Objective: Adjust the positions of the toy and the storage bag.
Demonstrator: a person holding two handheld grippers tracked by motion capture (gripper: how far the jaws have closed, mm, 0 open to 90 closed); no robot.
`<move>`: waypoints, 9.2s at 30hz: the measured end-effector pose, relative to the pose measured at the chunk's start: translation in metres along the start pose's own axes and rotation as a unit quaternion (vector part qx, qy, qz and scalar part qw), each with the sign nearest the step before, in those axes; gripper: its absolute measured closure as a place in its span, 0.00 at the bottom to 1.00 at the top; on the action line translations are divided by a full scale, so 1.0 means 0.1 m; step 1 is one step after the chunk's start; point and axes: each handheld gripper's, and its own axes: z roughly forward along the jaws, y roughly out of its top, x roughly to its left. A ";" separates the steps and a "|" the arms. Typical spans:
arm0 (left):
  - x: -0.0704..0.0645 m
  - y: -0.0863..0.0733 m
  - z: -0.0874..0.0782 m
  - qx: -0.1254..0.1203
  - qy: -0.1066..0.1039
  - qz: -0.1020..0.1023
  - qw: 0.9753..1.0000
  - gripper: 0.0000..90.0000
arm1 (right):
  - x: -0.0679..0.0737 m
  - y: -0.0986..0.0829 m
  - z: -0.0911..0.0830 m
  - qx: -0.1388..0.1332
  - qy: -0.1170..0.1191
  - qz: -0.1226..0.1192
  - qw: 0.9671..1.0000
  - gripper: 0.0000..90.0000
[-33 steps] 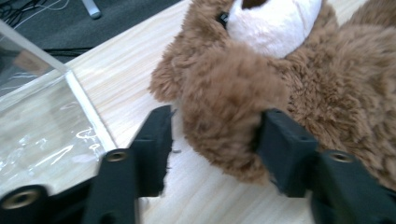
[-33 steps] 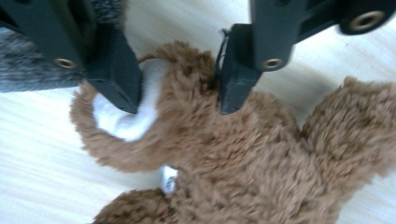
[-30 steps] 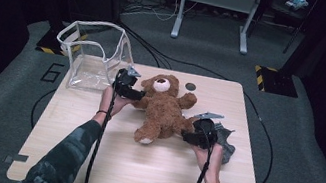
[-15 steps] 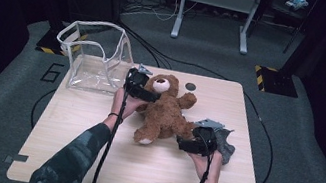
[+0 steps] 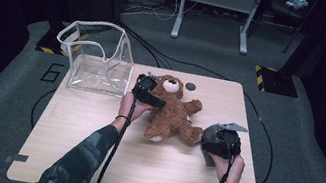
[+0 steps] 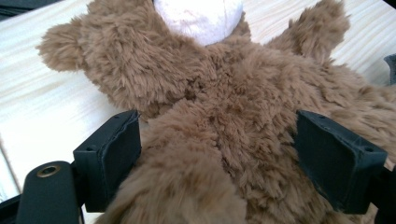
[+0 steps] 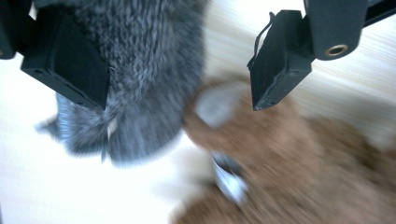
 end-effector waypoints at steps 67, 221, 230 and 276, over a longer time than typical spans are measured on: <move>0.18 -0.14 -0.06 0.002 -0.002 -0.015 1.000 0.17 | -0.21 -1.17 0.03 0.001 -0.085 0.053 0.995 0.01; -0.33 -0.21 0.37 0.011 -0.074 -0.063 0.995 0.57 | -0.33 -1.17 0.06 0.000 -0.064 0.060 0.996 0.00; -0.34 -0.22 0.08 -0.055 -0.097 -0.048 0.993 0.59 | -0.33 -1.18 0.06 -0.003 -0.065 0.063 0.996 0.00; 0.52 -0.61 -1.28 -0.108 -0.095 -0.035 0.989 0.58 | -0.33 -1.18 0.06 -0.004 -0.067 0.061 0.996 0.00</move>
